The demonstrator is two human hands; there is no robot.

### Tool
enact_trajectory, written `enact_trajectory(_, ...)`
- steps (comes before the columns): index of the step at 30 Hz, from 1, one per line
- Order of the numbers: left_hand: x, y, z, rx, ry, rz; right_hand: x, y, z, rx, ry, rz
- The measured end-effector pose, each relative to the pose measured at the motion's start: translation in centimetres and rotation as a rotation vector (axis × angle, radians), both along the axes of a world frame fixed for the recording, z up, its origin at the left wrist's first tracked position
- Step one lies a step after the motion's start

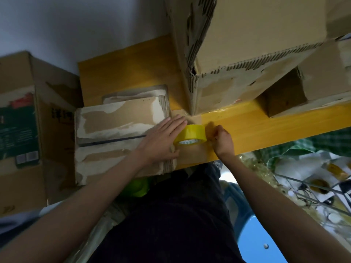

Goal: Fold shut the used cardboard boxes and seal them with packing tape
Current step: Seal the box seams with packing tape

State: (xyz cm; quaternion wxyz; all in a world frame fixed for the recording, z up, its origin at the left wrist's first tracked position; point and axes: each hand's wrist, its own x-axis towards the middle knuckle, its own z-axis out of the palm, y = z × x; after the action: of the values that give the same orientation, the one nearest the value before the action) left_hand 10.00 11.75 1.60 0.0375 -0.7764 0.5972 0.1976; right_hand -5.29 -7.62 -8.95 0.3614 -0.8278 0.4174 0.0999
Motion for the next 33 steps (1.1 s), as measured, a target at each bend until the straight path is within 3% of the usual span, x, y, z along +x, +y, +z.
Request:
enact_trajectory(5, 2.7, -3.9, 0.9, 0.056, 0.051, -0.109, -1.5, 1.3, 2.3, 0.095, -0.188, -0.328)
enact_trajectory(10, 4.7, -8.4, 0.2, 0.288, 0.247, -0.137, -1.3, 3.6, 6.4, 0.655, -0.382, -0.729)
enact_trajectory(13, 5.4, -9.5, 0.0, 0.353, 0.262, -0.115, -1.2, 4.8, 8.4, 0.880, -0.504, -0.763)
enact_trajectory(16, 6.1, -10.0, -0.2, 0.379, 0.359, -0.041, -0.9, 5.7, 9.5, 0.956, -0.554, -0.779)
enact_trajectory(19, 6.3, -10.2, -0.4, 0.387, 0.411, -0.015, -0.9, 6.5, 10.1, 0.942, -0.587, -0.776)
enact_trajectory(27, 5.7, -10.2, 0.1, 0.398, 0.273, 0.021, 0.6, 9.3, 10.0, 0.562, -0.582, -0.649)
enact_trajectory(33, 5.4, -10.0, 0.6, 0.377, 0.294, 0.018, 2.7, 10.4, 10.4, 0.399, -0.542, -0.598)
